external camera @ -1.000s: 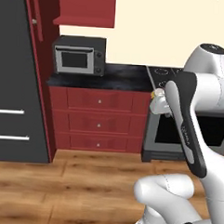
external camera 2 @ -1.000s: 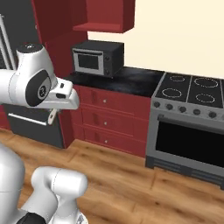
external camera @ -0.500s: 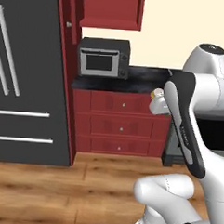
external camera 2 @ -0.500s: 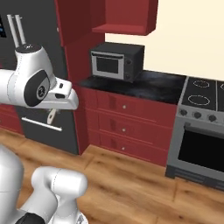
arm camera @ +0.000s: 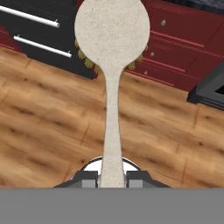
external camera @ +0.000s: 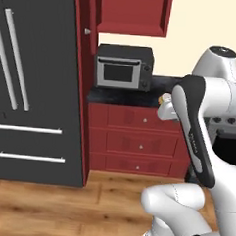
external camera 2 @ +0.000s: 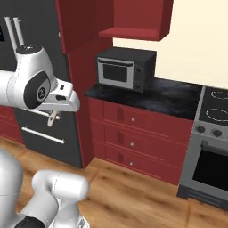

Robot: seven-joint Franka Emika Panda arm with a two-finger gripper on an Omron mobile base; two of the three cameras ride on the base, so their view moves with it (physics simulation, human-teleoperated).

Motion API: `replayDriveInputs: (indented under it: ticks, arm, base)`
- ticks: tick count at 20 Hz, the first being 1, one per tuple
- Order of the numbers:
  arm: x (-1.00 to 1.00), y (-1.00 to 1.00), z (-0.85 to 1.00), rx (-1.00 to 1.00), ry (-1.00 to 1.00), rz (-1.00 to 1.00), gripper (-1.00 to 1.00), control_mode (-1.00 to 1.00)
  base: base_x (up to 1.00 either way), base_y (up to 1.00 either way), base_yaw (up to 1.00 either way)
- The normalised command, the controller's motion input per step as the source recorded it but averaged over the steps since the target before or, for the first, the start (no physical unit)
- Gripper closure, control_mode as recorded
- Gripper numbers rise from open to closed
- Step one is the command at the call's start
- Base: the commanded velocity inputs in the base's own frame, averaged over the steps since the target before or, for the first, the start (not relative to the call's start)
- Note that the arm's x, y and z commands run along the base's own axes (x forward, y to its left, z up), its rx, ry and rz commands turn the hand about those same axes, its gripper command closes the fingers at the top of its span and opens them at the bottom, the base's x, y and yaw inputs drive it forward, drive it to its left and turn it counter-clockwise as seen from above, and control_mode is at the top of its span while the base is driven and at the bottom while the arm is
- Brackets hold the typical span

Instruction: Pick up the dish brush and sponge from the sink, and place them back in the cabinet, and close the cabinet door.

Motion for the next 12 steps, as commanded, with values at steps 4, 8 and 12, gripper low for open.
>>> replayDriveInputs:
  ticks: [4, 8, 12]
  arm:
    - [0.0, 0.0, 0.0, 0.0, 0.0, 0.0, 1.0, 1.0]
    - [0.0, 0.0, 0.0, 0.0, 0.0, 0.0, 1.0, 1.0]
    - [0.0, 0.0, 0.0, 0.0, 0.0, 0.0, 1.0, 1.0]
  base:
    - [0.68, 0.0, 0.13]
    - [0.71, 0.0, 0.14]
    - [0.67, 0.0, 0.16]
